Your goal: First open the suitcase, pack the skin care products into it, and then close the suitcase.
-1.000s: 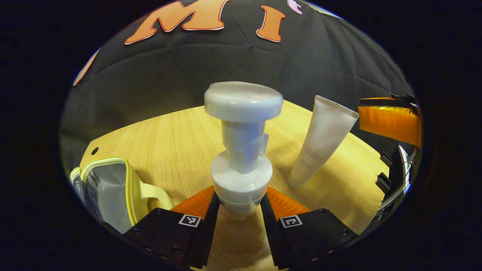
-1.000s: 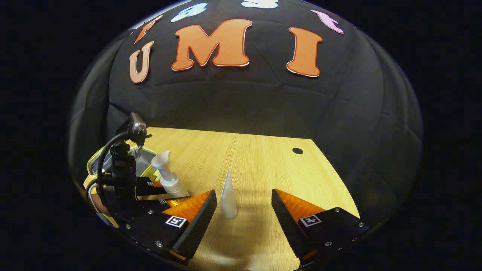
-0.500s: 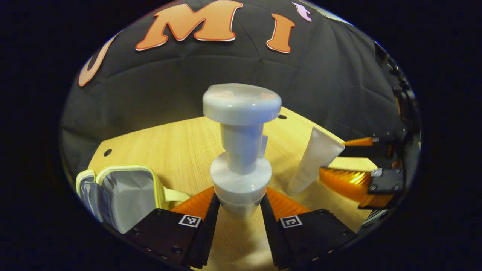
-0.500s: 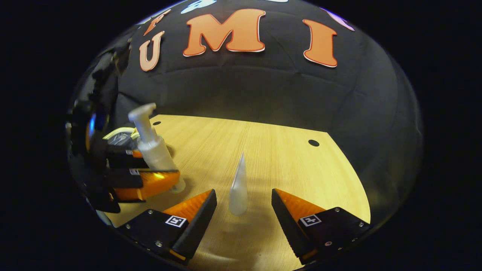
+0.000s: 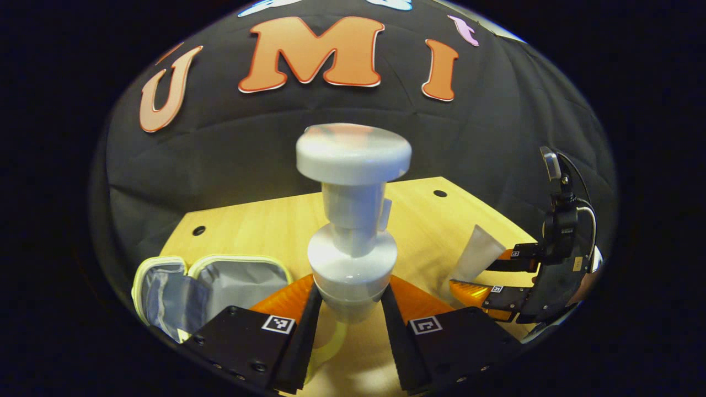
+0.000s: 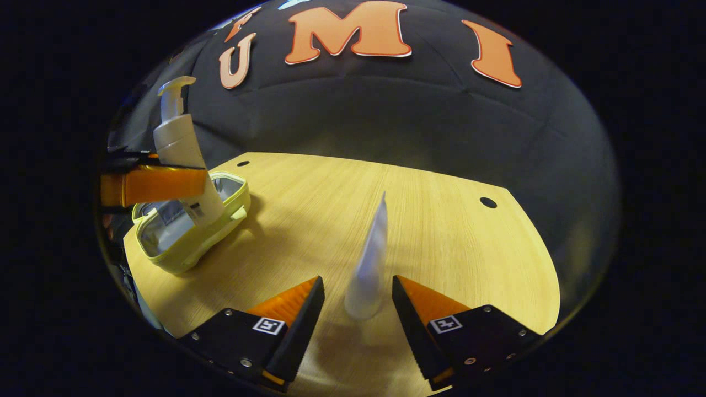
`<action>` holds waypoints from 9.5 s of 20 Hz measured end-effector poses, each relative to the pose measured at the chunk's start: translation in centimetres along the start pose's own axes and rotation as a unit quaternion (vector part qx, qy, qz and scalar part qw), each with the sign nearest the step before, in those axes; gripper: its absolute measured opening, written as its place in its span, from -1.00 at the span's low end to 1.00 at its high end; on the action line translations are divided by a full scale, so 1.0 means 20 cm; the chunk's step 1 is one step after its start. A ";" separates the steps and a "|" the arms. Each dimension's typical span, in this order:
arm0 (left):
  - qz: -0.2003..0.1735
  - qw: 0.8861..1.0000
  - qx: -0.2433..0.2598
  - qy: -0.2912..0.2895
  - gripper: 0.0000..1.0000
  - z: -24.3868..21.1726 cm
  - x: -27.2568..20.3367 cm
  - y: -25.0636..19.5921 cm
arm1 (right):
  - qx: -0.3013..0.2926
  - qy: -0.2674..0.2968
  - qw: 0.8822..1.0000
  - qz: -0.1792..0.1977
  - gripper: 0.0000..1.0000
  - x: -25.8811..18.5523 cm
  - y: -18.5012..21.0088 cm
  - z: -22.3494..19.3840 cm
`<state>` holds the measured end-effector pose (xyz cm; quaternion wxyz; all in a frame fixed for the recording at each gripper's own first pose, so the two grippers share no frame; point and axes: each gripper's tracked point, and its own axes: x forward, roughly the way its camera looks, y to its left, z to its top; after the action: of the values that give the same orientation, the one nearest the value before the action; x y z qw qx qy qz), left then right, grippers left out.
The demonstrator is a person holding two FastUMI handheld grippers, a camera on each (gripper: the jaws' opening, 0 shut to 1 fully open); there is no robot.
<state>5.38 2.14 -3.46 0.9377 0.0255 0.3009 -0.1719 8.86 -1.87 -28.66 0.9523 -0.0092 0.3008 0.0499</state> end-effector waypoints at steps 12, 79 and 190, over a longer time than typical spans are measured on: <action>0.084 0.995 -0.043 0.040 0.22 -0.16 -0.22 0.61 | -0.007 0.023 0.999 -0.030 -0.13 0.04 -0.01 -0.02; 0.217 0.951 -0.139 0.168 0.47 -0.63 -0.55 1.66 | 0.125 0.254 0.943 0.176 -0.19 0.23 1.59 0.20; -0.084 0.991 -0.061 0.089 -0.75 -0.05 -0.09 0.05 | 0.154 -0.137 0.974 -0.091 0.91 -0.75 0.08 0.74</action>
<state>3.81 3.87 -3.33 0.8894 -0.0418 0.3939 -0.2282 4.92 -0.89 -8.00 0.9749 0.1174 0.1698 -0.0833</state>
